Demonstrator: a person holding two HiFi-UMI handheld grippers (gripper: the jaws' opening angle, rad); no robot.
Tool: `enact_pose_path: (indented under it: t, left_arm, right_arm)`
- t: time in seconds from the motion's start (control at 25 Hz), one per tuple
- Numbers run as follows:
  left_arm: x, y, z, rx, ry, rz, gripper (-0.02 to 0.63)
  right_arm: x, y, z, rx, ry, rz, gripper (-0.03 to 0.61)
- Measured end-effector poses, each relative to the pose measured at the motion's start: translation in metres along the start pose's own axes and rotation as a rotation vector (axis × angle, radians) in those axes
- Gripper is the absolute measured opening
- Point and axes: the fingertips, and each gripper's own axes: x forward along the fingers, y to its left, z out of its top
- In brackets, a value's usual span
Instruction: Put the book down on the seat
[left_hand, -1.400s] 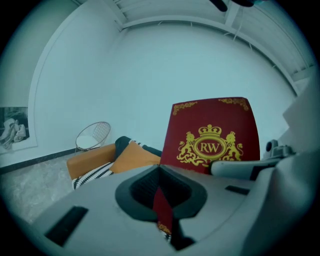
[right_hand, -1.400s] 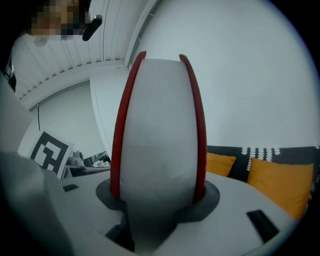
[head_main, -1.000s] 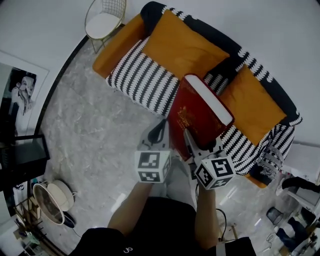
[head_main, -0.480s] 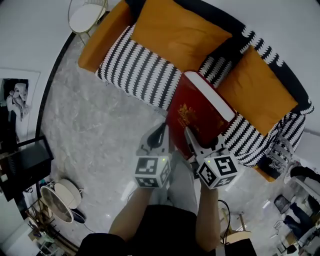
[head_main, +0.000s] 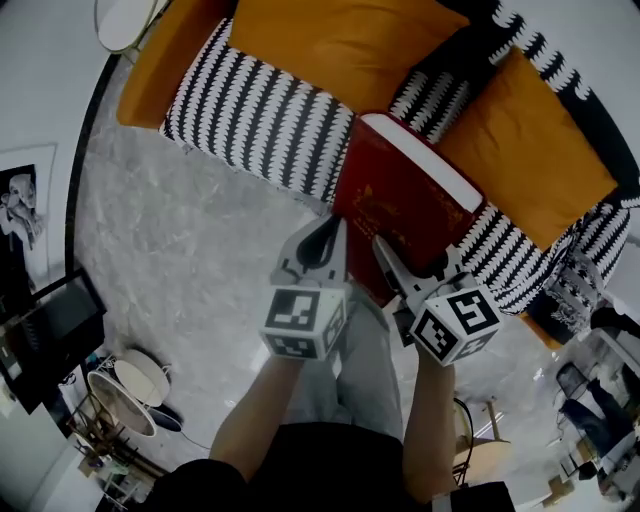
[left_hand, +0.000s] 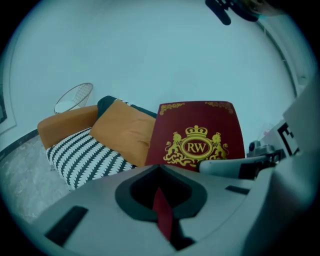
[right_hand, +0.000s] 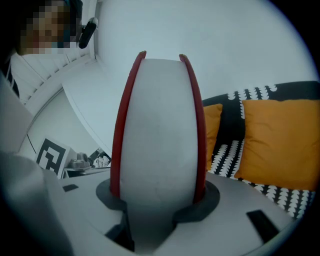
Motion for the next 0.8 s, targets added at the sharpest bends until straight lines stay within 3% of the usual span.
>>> enact_pose_path:
  t: [0.24, 0.52, 0.8]
  left_arm:
    - [0.034, 0.008, -0.017, -0.001, 0.037, -0.005, 0.014]
    - [0.062, 0.02, -0.024, -0.01, 0.062, -0.006, 0.014]
    - [0.1, 0.026, -0.026, -0.008, 0.071, -0.034, 0.014]
  right_arm:
    - [0.021, -0.033, -0.021, 0.045, 0.06, 0.064, 0.227]
    - [0.046, -0.071, -0.04, 0.164, 0.104, 0.117, 0.227]
    - [0.086, -0.111, -0.037, 0.233, 0.122, 0.171, 0.227]
